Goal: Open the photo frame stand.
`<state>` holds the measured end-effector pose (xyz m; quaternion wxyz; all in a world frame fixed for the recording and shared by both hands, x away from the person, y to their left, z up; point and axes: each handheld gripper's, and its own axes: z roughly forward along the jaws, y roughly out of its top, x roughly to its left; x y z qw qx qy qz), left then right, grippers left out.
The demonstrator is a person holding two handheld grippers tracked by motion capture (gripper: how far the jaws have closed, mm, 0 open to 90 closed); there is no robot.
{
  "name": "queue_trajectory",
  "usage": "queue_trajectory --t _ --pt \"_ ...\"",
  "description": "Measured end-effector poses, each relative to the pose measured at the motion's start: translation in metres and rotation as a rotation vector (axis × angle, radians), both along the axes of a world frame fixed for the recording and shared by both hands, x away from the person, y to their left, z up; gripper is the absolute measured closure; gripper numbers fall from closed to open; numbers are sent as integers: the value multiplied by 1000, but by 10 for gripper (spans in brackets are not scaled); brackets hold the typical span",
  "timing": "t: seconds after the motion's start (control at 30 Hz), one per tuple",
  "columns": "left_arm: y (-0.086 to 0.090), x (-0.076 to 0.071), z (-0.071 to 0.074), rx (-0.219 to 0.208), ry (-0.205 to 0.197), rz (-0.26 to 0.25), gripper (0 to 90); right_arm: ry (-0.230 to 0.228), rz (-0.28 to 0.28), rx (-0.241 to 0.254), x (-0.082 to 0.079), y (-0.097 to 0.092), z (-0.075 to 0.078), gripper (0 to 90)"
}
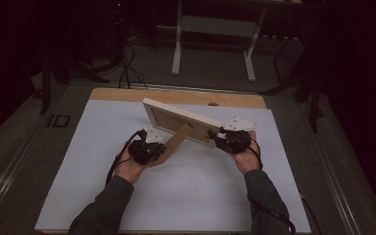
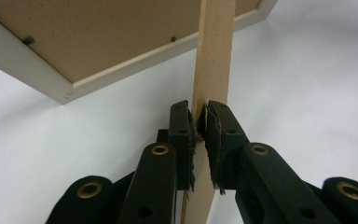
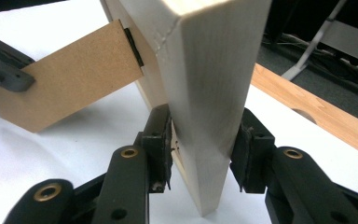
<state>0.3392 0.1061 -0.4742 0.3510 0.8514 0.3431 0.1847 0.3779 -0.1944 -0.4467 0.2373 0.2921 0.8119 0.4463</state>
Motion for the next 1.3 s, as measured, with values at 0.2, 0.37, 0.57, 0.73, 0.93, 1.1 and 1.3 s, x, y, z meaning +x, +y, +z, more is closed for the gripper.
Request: queue_trajectory --t 0.2,0.37,0.57,0.73,0.93,1.1,1.3 --pt "0 -2 -3 -4 6 -7 826 22 16 25 -1 -2 -1 607" --pt "2 -5 -3 -28 15 -13 830 31 23 30 -2 -3 -2 579" --pt "3 -8 -3 -48 33 -18 835 38 24 35 -3 -3 -4 559" --pt "3 -11 -6 -50 41 -23 839 46 25 28 -5 -5 -6 539" --pt "4 -13 -8 -66 57 -24 842 51 25 37 -7 -8 -8 520" --pt "5 -14 -10 -72 61 -21 842 57 24 40 -8 -10 -9 509" --pt "5 -14 -10 -74 61 -13 815 61 25 44 -9 -12 -12 502"
